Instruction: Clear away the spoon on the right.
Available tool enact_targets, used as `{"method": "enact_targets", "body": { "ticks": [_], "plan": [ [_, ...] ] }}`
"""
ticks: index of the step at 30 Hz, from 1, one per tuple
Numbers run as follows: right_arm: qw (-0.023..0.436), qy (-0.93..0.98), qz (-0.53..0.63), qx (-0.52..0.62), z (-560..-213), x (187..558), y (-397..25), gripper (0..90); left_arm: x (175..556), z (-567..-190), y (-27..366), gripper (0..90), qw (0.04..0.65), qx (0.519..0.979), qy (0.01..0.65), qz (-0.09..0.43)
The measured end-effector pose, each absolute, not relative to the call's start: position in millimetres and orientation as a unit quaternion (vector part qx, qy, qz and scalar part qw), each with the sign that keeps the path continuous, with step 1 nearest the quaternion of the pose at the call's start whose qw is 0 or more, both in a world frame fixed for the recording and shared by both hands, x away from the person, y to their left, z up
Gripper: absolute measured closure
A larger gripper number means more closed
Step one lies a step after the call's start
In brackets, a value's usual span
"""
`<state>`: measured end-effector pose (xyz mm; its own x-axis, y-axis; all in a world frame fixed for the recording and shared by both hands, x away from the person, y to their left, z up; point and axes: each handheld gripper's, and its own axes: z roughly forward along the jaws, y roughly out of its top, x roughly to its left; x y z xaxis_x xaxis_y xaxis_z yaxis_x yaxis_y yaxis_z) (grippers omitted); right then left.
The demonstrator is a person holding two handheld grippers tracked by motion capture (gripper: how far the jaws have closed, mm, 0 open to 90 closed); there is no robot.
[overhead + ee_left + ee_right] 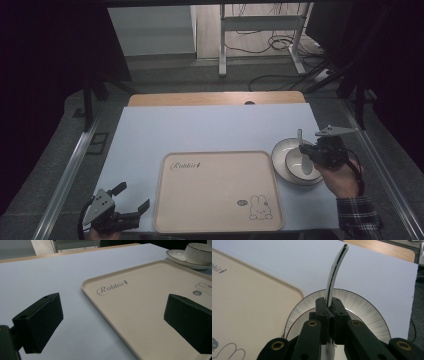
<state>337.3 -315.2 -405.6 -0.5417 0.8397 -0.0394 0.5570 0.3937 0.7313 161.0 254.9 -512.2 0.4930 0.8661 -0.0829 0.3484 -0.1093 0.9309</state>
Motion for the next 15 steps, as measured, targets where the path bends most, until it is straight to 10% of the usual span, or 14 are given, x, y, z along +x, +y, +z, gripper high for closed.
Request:
{"method": "enact_targets", "body": {
  "ticks": [15],
  "plan": [
    [0.215,0.808,0.364,0.41,-389.3,324.9,-308.5,86.7,160.8,-512.2,255.4,1.9,0.508,0.698,0.436,0.256]
  ]
}}
